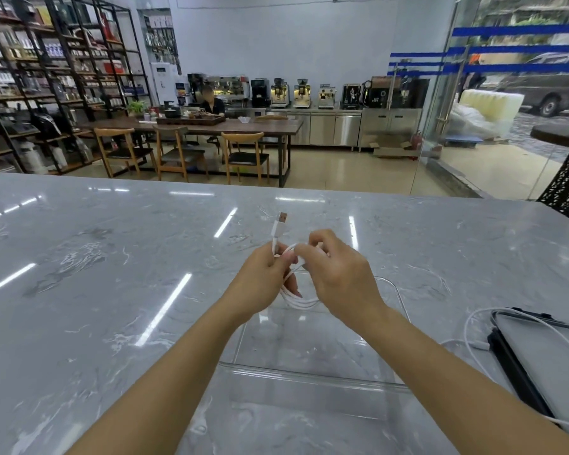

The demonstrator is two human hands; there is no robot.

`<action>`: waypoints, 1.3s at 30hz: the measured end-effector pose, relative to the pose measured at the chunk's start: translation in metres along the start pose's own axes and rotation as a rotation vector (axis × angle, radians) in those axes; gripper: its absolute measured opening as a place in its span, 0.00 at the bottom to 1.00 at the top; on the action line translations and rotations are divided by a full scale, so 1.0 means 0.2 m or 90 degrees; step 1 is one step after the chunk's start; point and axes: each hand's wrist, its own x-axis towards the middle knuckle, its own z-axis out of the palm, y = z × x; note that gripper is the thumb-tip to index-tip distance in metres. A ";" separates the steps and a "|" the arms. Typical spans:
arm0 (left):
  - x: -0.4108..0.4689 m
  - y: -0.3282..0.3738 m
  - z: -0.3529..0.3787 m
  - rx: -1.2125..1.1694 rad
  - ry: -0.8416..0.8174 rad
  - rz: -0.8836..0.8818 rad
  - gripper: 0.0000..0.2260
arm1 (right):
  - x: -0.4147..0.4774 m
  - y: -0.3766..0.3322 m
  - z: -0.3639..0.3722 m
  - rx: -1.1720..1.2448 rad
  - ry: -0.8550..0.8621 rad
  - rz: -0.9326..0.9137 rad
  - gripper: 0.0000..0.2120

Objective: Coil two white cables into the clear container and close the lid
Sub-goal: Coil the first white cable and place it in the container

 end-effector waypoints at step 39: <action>0.01 -0.01 0.02 0.058 -0.138 -0.101 0.09 | -0.02 0.02 0.03 0.398 -0.007 0.348 0.05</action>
